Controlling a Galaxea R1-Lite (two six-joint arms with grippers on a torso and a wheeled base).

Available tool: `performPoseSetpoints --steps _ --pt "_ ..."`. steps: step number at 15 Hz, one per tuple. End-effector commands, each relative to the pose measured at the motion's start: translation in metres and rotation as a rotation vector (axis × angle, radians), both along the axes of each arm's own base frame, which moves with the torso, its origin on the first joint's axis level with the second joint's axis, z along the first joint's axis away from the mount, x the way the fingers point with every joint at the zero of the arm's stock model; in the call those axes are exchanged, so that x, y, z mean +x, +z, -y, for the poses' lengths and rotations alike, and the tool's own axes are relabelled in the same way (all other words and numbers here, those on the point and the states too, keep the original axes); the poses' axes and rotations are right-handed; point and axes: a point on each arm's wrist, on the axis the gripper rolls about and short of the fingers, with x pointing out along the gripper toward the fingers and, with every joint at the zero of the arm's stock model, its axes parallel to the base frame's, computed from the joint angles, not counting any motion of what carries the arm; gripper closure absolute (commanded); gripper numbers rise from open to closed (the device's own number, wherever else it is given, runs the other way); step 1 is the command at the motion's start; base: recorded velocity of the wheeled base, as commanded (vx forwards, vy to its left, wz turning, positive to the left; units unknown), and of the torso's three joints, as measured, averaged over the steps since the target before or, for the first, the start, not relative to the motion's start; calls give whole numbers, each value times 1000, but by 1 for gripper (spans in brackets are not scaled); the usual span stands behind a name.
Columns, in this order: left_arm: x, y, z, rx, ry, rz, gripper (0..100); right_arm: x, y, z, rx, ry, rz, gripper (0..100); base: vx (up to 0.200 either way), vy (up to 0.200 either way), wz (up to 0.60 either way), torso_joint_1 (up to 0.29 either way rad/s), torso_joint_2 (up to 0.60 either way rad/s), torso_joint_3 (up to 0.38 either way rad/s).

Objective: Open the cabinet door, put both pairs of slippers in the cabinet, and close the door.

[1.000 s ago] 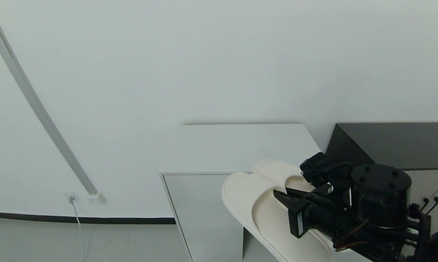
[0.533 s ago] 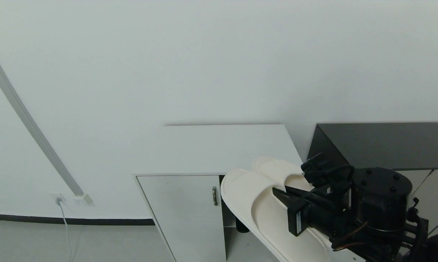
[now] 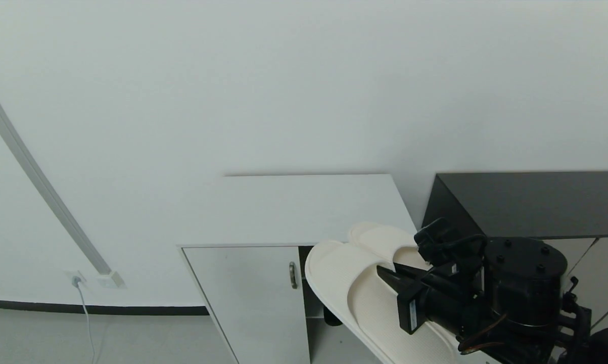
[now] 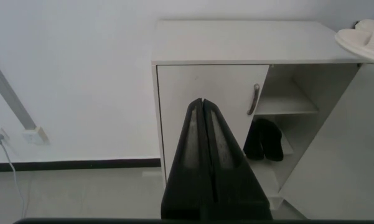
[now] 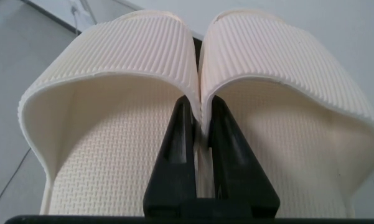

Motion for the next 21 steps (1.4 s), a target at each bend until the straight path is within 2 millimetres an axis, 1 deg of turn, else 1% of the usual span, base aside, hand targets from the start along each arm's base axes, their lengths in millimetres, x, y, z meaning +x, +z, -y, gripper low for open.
performPoseSetpoints --steps 1,7,21 --pt "0 0 0 -1 0 -2 100 0 0 -1 -1 0 -1 100 0 0 0 0 0 0" --pt "0 0 0 -1 0 -2 100 0 0 0 6 3 5 100 0 0 0 -10 18 15" --pt "0 0 0 -1 0 -2 100 0 -1 0 9 10 3 100 0 0 0 -159 358 196"
